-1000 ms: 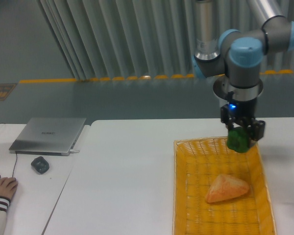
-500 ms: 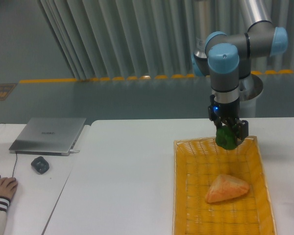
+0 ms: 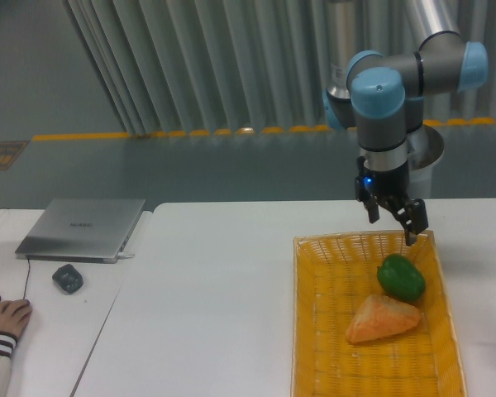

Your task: Place the green peppers in a basket

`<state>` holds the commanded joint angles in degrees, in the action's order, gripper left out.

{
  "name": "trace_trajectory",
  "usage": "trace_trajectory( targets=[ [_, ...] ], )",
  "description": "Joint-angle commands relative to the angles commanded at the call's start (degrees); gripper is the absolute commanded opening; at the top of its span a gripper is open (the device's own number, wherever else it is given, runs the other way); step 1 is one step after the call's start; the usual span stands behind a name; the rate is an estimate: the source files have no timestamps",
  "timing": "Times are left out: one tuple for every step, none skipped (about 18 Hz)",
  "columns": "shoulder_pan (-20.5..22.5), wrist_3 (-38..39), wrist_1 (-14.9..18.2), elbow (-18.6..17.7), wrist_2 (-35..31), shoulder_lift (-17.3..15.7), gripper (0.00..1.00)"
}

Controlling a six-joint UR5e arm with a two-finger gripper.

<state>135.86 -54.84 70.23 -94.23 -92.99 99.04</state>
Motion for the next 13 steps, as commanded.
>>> trace_trajectory(
  targets=[
    [1.0,-1.2,0.3,1.0,0.0,0.8,1.0],
    [2.2,-4.3,0.3,1.7,0.0,1.8,1.0],
    [3.7,-8.7,0.3,2.0,0.2,2.3,1.0],
    [5.5,-12.9,0.3,2.7,0.8,2.4,1.0],
    [7.1,-15.7,0.3,3.6,1.5,2.7,1.0],
    [8.4,-17.5,0.3,4.3,1.9,3.2,1.0],
    [9.8,-19.2,0.3,4.7,2.0,3.4,1.0],
    [10.9,-22.1,0.3,4.8,2.1,3.4,1.0],
    [12.4,-25.5,0.3,5.1,2.4,3.5,1.0],
    [14.0,-29.3,0.3,5.2,2.9,3.6,1.0],
    [15.6,-33.0,0.3,5.2,3.5,4.0,1.0],
    [17.0,-36.5,0.3,5.2,4.1,4.2,1.0],
    [18.0,-39.6,0.3,5.2,4.4,4.3,1.0]
  ],
)
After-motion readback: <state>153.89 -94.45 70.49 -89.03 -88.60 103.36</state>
